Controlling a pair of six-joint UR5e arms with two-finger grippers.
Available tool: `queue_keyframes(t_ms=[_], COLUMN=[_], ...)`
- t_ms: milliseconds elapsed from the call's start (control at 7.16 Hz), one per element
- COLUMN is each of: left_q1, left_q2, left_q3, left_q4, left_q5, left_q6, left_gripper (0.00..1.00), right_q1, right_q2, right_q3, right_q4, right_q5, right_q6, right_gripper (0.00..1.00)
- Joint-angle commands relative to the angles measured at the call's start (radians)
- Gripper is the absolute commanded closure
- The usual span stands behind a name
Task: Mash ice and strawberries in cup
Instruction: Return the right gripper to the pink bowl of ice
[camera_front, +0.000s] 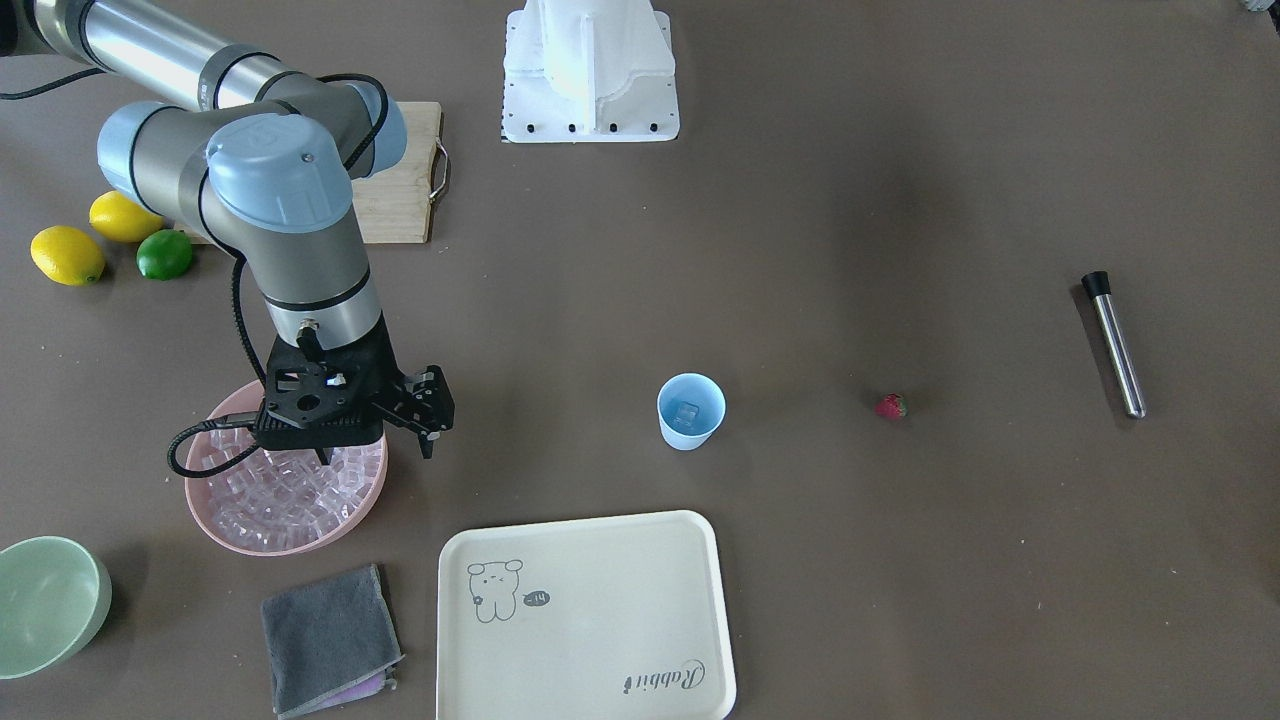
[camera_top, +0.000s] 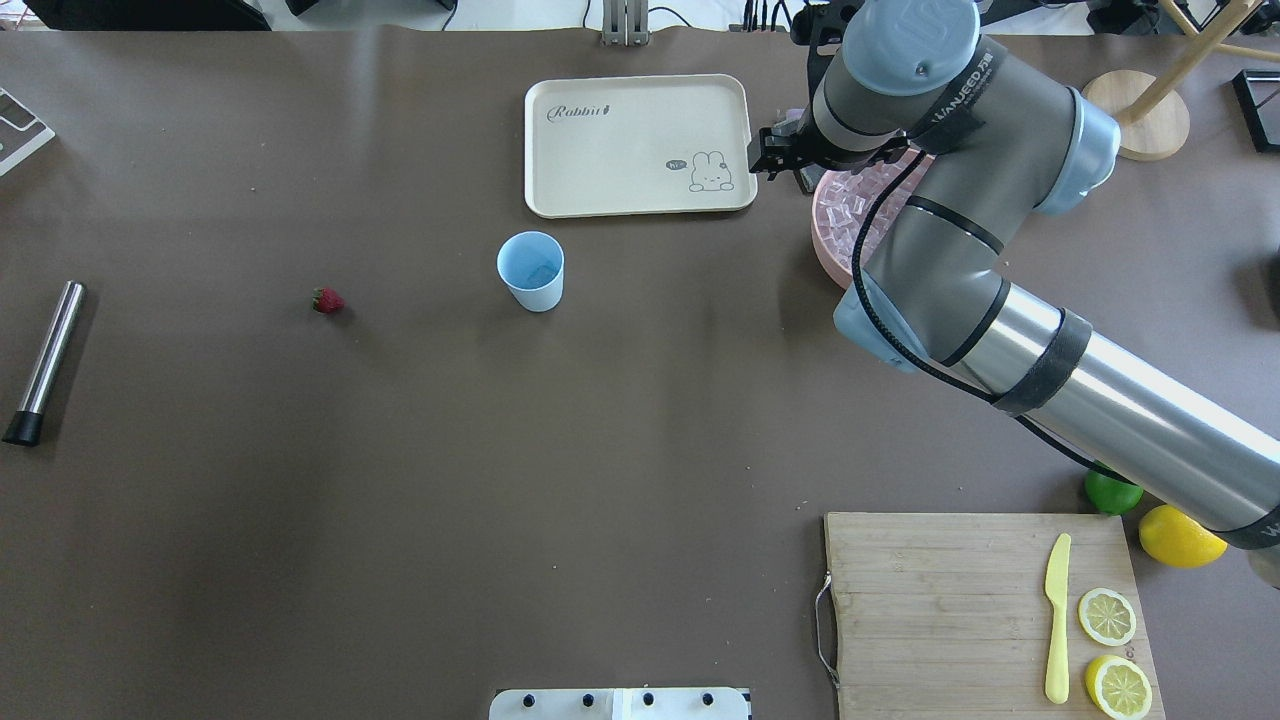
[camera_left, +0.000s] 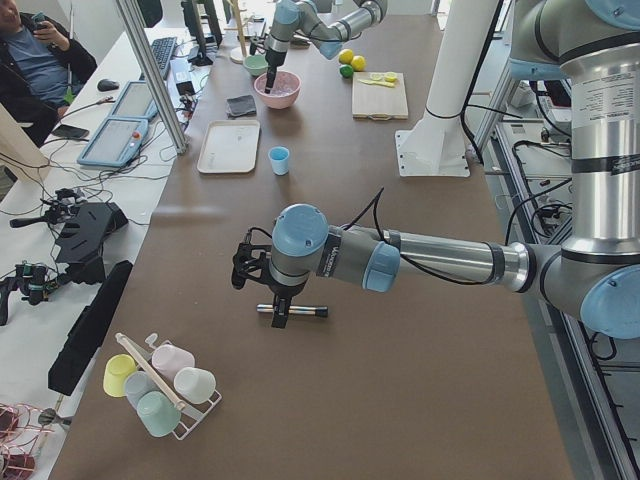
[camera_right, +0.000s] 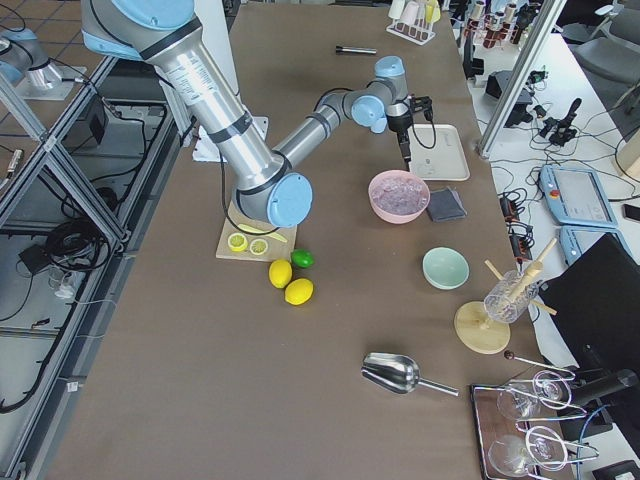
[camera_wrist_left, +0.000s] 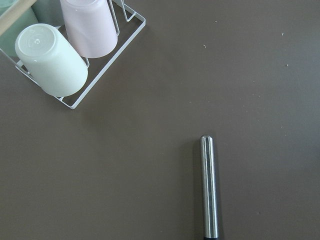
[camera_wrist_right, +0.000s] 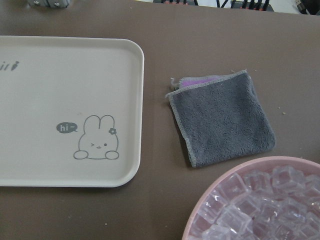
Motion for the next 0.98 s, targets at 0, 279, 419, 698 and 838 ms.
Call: queue_keyframes(t_ms=[0,279,419,698,838], left_q1=[-0.001,-0.001,0.001,0.004,0.004], left_q2=[0.001,0.003,0.003,-0.002,-0.002], left_q3=[-0.003,-0.001,-0.001,0.002,0.001], left_q4=[0.000,0.000,0.000,0.000,0.000], left_q5=[0.000,0.000,0.000,0.000,0.000], left_q6=[0.000,0.000,0.000,0.000,-0.002], left_gripper=[0.02,0.02,0.02,0.02,0.02], right_q1=[0.037,0.038,0.040,-0.004,-0.008], right_q2=[-0.066,-0.103,-0.118,-0.089,-0.080], right_q3=[0.004,-0.005,-0.003,-0.006,-0.006], right_q4=[0.003,-0.006,-0.016,-0.178,-0.197], right_q5=[-0.006,-0.072,-0.095,-0.176,-0.196], right_q6=[-0.075,-0.062,-0.058,-0.071,-0.134], right_gripper=[0.04,0.07,0.11,0.17,0.17])
